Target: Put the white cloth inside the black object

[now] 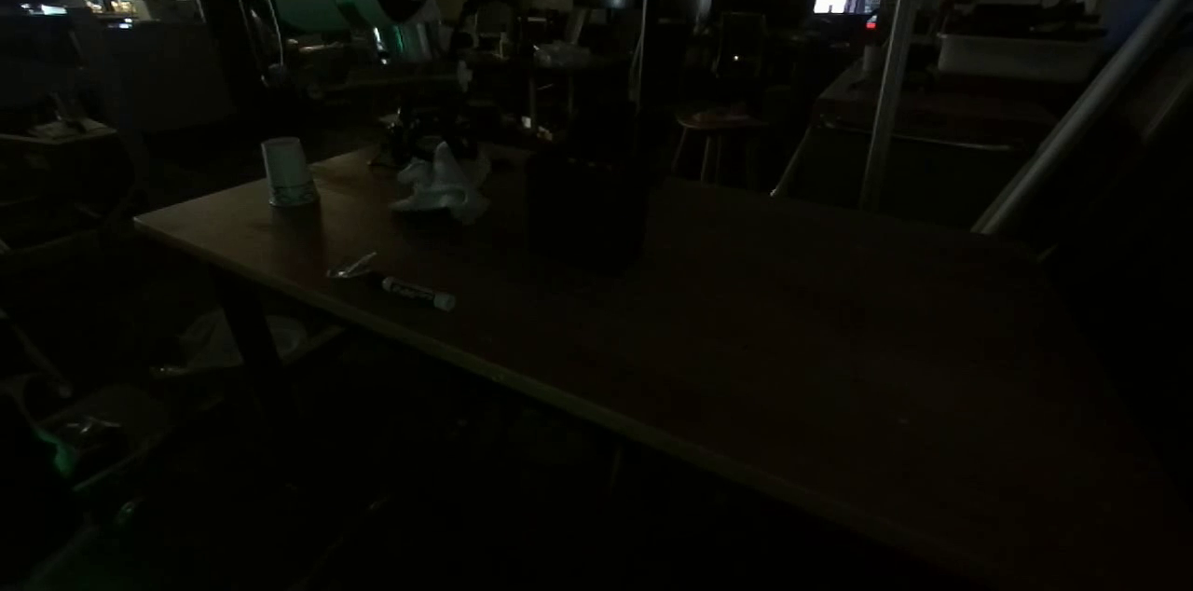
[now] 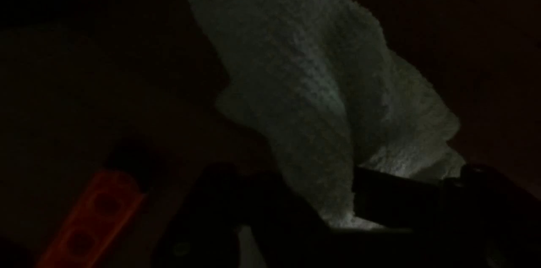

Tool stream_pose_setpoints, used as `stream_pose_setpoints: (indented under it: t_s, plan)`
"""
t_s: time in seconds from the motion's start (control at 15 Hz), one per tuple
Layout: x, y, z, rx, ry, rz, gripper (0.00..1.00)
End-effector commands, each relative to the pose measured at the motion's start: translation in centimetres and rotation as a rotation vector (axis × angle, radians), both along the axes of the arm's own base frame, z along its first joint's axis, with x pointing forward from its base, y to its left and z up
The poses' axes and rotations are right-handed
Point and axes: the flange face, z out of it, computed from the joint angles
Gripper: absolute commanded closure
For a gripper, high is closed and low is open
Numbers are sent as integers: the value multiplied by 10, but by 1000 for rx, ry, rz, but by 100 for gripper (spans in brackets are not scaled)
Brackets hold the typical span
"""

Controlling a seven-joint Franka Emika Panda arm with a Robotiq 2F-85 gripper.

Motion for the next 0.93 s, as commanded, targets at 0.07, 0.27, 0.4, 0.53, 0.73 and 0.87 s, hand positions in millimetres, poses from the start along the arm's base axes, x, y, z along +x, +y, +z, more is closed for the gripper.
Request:
stream_pose_setpoints:
  t_s: [0.07,0.27,0.4,0.53,0.73,0.87]
  plan:
    - [7,-47,79,-18,-72,-84,100]
    - [11,-96,109,-45,-81,-170,100]
    - [13,-132,120,-59,-80,-228,100]
    - [14,-172,126,-79,-82,-279,100]
    - [18,-223,129,-109,-89,-332,100]
    - [19,-253,129,-121,-94,-352,100]
